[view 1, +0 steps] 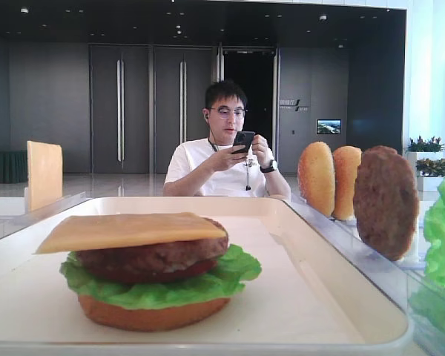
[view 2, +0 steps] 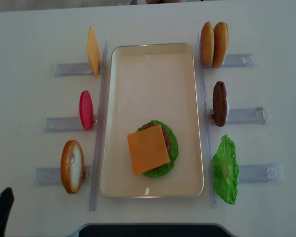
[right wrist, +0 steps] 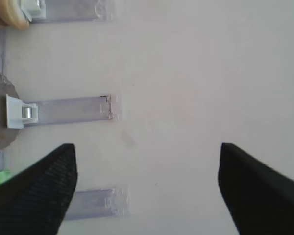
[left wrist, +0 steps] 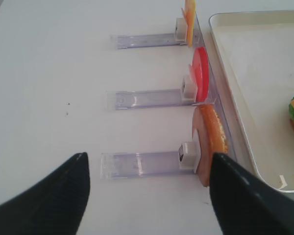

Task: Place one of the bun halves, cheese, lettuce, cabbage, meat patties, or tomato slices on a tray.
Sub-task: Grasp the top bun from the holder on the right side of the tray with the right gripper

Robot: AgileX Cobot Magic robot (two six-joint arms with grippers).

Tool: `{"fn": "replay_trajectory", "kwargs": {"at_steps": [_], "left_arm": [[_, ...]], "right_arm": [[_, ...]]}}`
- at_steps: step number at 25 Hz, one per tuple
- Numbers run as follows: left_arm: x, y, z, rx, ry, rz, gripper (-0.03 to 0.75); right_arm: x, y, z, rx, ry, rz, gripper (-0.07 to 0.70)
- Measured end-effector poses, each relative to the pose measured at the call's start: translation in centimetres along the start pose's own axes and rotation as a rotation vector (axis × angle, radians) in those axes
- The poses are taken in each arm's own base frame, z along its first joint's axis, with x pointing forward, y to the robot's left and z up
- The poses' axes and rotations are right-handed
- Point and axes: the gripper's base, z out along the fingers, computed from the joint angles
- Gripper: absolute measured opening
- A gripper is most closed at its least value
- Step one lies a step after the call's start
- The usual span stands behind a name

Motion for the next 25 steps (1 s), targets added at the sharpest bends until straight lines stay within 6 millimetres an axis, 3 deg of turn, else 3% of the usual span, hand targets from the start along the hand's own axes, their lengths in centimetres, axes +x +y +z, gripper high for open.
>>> {"fn": "replay_trajectory", "kwargs": {"at_steps": [13, 25], "left_arm": [[0.0, 0.0, 0.0, 0.000, -0.001, 0.000, 0.580], [0.0, 0.0, 0.0, 0.000, -0.001, 0.000, 0.580]], "right_arm": [[-7.5, 0.1, 5.3, 0.001, 0.093, 0.000, 0.587], [-11.9, 0.1, 11.9, 0.002, 0.197, 0.000, 0.587]]}}
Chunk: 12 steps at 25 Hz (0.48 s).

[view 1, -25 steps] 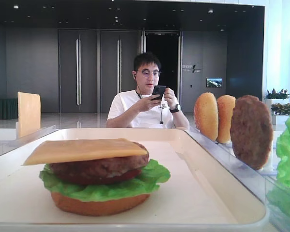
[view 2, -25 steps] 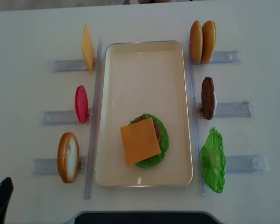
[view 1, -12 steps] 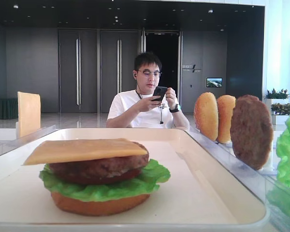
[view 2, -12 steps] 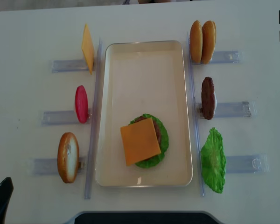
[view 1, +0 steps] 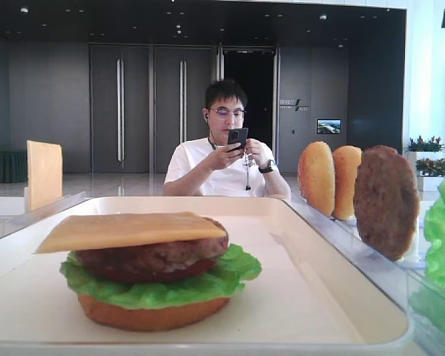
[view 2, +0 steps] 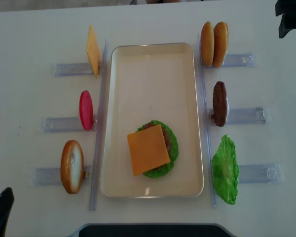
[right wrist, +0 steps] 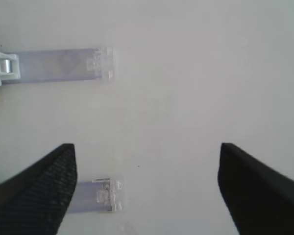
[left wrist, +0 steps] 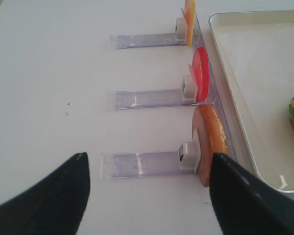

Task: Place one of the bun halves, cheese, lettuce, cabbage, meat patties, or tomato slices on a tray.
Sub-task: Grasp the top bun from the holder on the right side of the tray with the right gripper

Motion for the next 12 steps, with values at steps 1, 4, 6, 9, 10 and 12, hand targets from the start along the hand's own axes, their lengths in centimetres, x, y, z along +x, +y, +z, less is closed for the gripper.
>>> {"fn": "replay_trajectory", "kwargs": {"at_steps": [1, 4, 6, 9, 10, 12], "left_arm": [[0.0, 0.0, 0.0, 0.000, 0.000, 0.000, 0.580], [0.0, 0.0, 0.0, 0.000, 0.000, 0.000, 0.580], [0.0, 0.0, 0.0, 0.000, 0.000, 0.000, 0.580], [0.0, 0.0, 0.0, 0.000, 0.000, 0.000, 0.580], [0.0, 0.0, 0.0, 0.000, 0.000, 0.000, 0.580], [0.0, 0.0, 0.0, 0.000, 0.000, 0.000, 0.580]], "right_arm": [[-0.4, 0.0, 0.4, 0.000, 0.008, 0.000, 0.587], [-1.6, 0.0, 1.4, 0.000, 0.026, 0.000, 0.587], [-2.3, 0.0, 1.9, 0.000, 0.030, -0.002, 0.587], [-3.1, 0.0, 2.4, 0.000, 0.031, -0.010, 0.587], [-3.4, 0.0, 2.4, 0.000, 0.026, -0.010, 0.587], [-3.8, 0.0, 2.3, 0.000, 0.018, -0.010, 0.587]]}}
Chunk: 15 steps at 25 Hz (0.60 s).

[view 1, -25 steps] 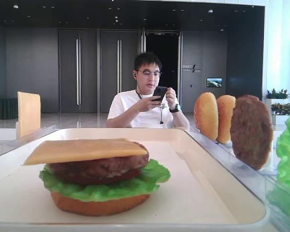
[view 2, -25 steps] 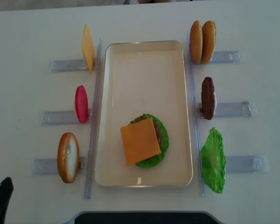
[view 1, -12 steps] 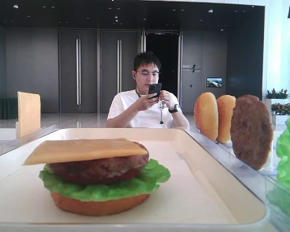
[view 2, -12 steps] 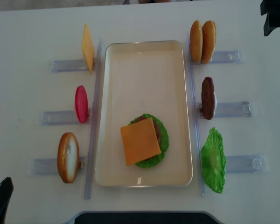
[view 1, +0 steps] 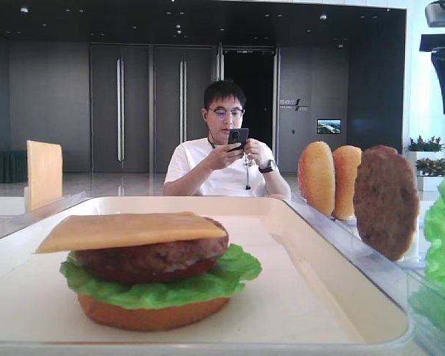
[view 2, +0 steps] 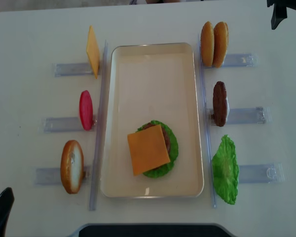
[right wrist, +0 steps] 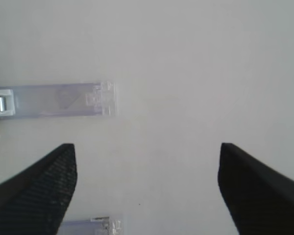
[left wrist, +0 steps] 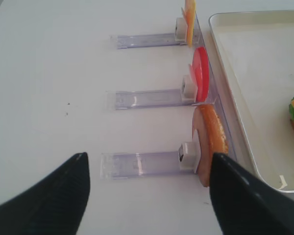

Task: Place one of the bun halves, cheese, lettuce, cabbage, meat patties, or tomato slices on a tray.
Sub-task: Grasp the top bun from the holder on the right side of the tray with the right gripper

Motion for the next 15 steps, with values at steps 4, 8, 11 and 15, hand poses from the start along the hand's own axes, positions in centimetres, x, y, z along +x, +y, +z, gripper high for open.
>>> {"fn": "replay_trajectory", "kwargs": {"at_steps": [4, 8, 11, 15], "left_arm": [[0.0, 0.0, 0.0, 0.000, 0.000, 0.000, 0.580], [0.0, 0.0, 0.0, 0.000, 0.000, 0.000, 0.580], [0.0, 0.0, 0.0, 0.000, 0.000, 0.000, 0.580], [0.0, 0.0, 0.0, 0.000, 0.000, 0.000, 0.580]], "right_arm": [[-0.2, 0.0, -0.1, 0.000, -0.003, 0.000, 0.587], [0.0, 0.7, -0.1, -0.022, 0.025, 0.009, 0.587], [0.2, 2.4, -0.1, -0.032, 0.035, -0.006, 0.587], [0.4, 5.6, -0.2, -0.053, 0.032, -0.040, 0.587]]}}
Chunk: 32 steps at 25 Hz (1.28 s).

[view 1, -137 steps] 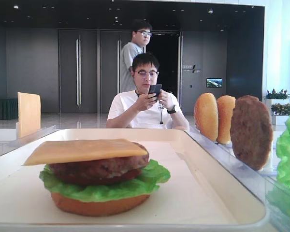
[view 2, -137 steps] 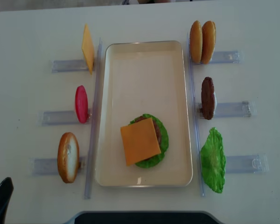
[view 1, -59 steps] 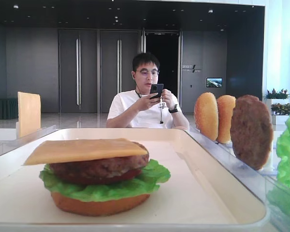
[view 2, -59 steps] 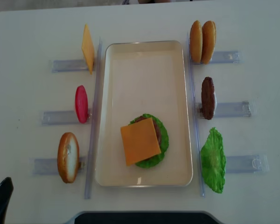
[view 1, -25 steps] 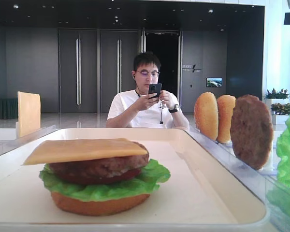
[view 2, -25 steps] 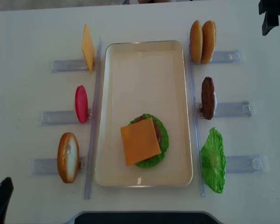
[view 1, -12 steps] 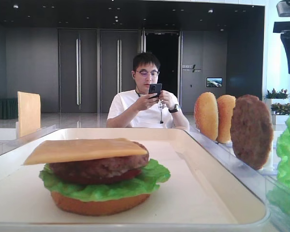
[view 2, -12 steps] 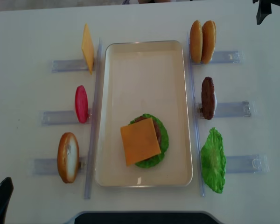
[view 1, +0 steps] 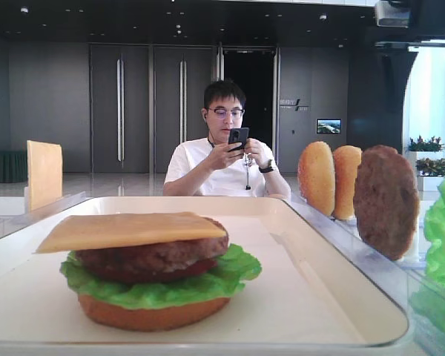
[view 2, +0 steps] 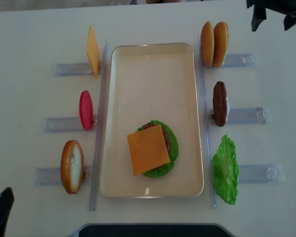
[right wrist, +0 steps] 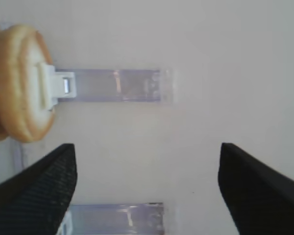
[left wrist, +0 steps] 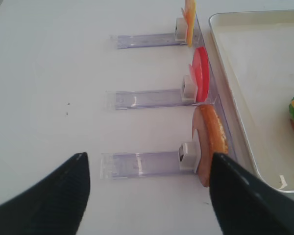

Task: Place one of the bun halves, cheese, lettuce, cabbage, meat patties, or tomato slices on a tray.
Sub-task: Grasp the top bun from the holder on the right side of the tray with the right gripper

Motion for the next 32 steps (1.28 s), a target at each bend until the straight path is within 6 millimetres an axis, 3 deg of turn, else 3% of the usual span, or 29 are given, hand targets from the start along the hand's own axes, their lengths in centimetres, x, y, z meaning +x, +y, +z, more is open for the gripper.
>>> {"fn": "replay_trajectory", "kwargs": {"at_steps": [10, 16, 22, 32], "left_arm": [[0.0, 0.0, 0.0, 0.000, 0.000, 0.000, 0.580], [0.0, 0.0, 0.0, 0.000, 0.000, 0.000, 0.580], [0.0, 0.0, 0.0, 0.000, 0.000, 0.000, 0.580], [0.0, 0.0, 0.0, 0.000, 0.000, 0.000, 0.580]], "right_arm": [[1.1, 6.8, -0.1, -0.045, 0.001, -0.061, 0.587], [1.1, 10.5, -1.8, -0.081, -0.040, -0.101, 0.587], [0.1, 12.3, -1.8, -0.104, -0.051, -0.091, 0.587], [-1.0, 13.4, 1.9, -0.105, 0.006, -0.081, 0.587]]}}
